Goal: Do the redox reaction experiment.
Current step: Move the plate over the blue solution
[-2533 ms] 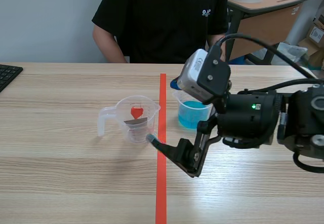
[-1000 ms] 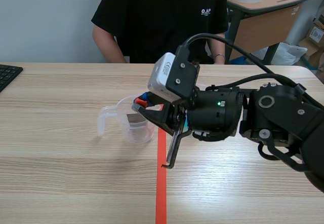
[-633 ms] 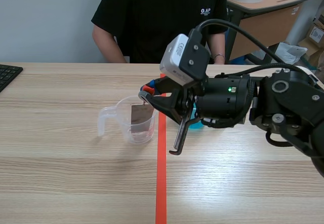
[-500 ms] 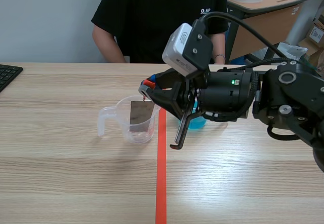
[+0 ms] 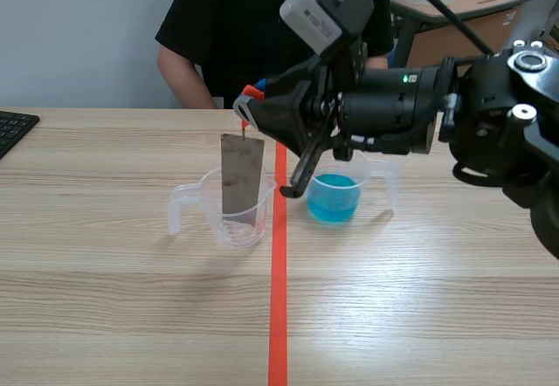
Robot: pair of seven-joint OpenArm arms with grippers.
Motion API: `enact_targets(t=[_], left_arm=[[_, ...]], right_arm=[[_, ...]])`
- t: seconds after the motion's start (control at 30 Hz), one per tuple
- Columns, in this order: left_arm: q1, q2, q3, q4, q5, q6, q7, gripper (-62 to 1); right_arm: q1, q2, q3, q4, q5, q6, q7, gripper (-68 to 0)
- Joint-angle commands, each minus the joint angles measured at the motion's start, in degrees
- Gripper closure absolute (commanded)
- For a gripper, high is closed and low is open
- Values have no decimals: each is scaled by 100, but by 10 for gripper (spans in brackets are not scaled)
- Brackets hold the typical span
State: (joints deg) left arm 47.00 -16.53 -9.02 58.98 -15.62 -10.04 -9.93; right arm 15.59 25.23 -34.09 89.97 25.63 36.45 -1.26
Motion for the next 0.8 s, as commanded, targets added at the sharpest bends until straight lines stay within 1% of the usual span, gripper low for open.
enact_targets(t=[0.0, 0.13, 0.3, 0.43, 0.57, 0.7, 0.77], left_arm=[[92, -33, -52, 96, -20, 4, -79, -623], [92, -33, -52, 96, -20, 2, -79, -623], [92, -31, -52, 96, -20, -17, -79, -468], [92, -31, -52, 96, -20, -20, -76, -346], [92, -31, -52, 96, -20, -20, -76, -237], [92, -31, -52, 96, -20, -20, -76, -128], [92, -31, -52, 96, -20, -20, -72, -85]], right_arm=[[269, -20, 76, 116, 197, -15, -24, -16], [490, -151, 76, 118, 457, -13, -415, -16], [682, -157, 111, 127, 876, 0, -815, -16], [730, -133, 339, 214, 1224, 98, -1163, -16], [728, 39, 629, 439, 1475, 138, -1375, -16], [728, 313, 874, 684, 1650, 140, -1521, -16], [726, 474, 992, 758, 1764, 140, -1550, -16]])
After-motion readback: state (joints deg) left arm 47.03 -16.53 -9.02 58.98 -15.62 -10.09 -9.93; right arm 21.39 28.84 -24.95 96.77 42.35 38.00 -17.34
